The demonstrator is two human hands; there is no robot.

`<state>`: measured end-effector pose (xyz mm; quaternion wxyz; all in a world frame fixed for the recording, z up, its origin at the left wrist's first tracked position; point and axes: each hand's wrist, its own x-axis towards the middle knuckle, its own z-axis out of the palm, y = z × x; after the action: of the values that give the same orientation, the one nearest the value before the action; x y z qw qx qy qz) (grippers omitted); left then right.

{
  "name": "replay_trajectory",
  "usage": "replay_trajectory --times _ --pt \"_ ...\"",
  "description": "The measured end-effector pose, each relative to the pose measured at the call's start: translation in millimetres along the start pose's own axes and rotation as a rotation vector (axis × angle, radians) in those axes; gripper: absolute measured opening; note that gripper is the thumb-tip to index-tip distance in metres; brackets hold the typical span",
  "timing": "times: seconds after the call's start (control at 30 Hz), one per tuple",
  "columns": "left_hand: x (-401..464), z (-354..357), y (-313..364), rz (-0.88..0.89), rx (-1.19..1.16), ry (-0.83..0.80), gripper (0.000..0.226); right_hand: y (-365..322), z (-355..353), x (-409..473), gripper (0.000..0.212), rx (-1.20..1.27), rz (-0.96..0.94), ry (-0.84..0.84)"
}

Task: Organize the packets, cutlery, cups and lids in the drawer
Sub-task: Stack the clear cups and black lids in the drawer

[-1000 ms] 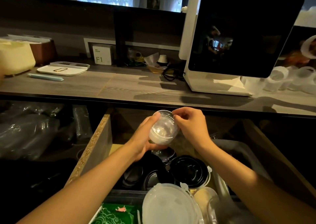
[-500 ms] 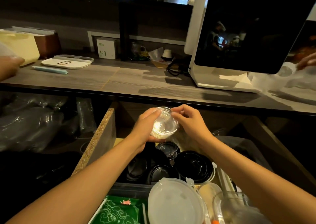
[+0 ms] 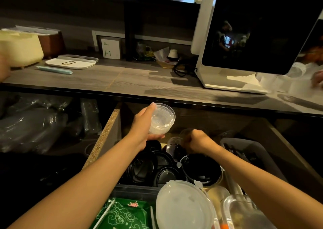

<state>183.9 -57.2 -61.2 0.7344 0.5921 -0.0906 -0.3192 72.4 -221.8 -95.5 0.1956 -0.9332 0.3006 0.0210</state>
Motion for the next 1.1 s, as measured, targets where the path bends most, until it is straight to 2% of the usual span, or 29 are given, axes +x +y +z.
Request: replay_trajectory --times 0.07,0.17,0.23,0.33,0.47,0.73,0.87,1.0,1.07,1.1 --pt "0.1 -0.4 0.5 -0.031 -0.024 0.007 0.03 3.3 -6.3 1.2 0.015 0.085 0.039 0.088" --pt "0.8 -0.8 -0.8 -0.043 -0.046 0.013 0.034 7.5 -27.2 -4.5 0.007 0.4 0.042 0.251" --pt "0.8 0.2 -0.9 -0.042 -0.052 0.01 0.037 9.0 -44.1 -12.0 0.008 0.626 0.057 0.34" --pt "0.8 1.4 -0.9 -0.037 -0.041 -0.004 0.037 5.2 -63.6 -24.4 0.011 0.782 0.072 0.522" --pt "1.2 1.2 -6.4 -0.033 -0.009 -0.108 0.043 -16.7 -73.1 -43.6 0.012 0.943 0.0 0.555" --pt "-4.8 8.6 -5.7 -0.088 0.017 -0.268 0.055 -41.6 -43.5 -40.5 0.021 0.736 -0.121 0.5" --pt "-2.6 10.4 -7.4 -0.083 0.04 -0.258 0.053 -48.4 -32.7 -35.9 0.024 0.608 -0.135 0.554" --pt "-3.9 11.5 -9.9 -0.006 0.064 -0.291 0.04 -51.8 -27.1 -34.4 0.022 0.528 -0.149 0.595" --pt "-6.5 11.0 -8.9 0.048 0.068 -0.314 0.031 -53.9 -25.7 -32.0 0.02 0.562 -0.177 0.539" --pt "-7.3 10.9 -8.2 0.059 0.049 -0.321 0.028 -55.7 -24.1 -29.2 0.025 0.655 -0.178 0.479"
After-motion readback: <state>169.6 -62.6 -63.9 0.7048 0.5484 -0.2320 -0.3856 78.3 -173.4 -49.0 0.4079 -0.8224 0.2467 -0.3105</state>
